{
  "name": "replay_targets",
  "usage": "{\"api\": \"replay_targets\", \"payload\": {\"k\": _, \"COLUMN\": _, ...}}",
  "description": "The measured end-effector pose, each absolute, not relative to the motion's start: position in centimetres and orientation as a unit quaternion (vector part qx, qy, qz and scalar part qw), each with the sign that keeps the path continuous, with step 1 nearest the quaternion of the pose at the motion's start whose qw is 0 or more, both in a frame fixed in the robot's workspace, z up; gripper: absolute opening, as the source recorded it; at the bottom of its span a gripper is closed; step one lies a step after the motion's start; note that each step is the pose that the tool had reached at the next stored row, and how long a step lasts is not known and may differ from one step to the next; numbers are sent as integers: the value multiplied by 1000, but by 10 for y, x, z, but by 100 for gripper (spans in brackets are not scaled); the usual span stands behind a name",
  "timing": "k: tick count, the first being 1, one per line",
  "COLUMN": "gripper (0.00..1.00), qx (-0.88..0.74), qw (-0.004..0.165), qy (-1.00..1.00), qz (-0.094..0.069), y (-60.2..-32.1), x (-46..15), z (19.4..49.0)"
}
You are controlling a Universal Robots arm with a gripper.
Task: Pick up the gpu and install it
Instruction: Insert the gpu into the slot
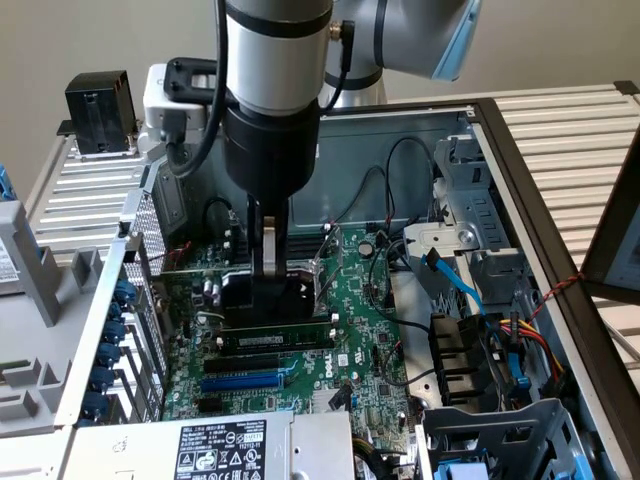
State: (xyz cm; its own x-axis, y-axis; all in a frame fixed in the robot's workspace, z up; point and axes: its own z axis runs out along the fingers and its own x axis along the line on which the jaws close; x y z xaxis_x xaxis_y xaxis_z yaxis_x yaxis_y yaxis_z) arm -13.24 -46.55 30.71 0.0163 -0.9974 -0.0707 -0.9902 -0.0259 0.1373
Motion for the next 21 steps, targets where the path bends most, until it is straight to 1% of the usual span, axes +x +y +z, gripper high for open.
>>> {"api": "replay_targets", "payload": {"k": 16, "gripper": 27, "qx": 713, "qw": 24, "qy": -698, "qz": -72, "y": -464, "x": -135, "z": 304}}
{"api": "replay_targets", "payload": {"k": 21, "gripper": 27, "qx": 712, "qw": 24, "qy": -698, "qz": -72, "y": -465, "x": -135, "z": 297}}
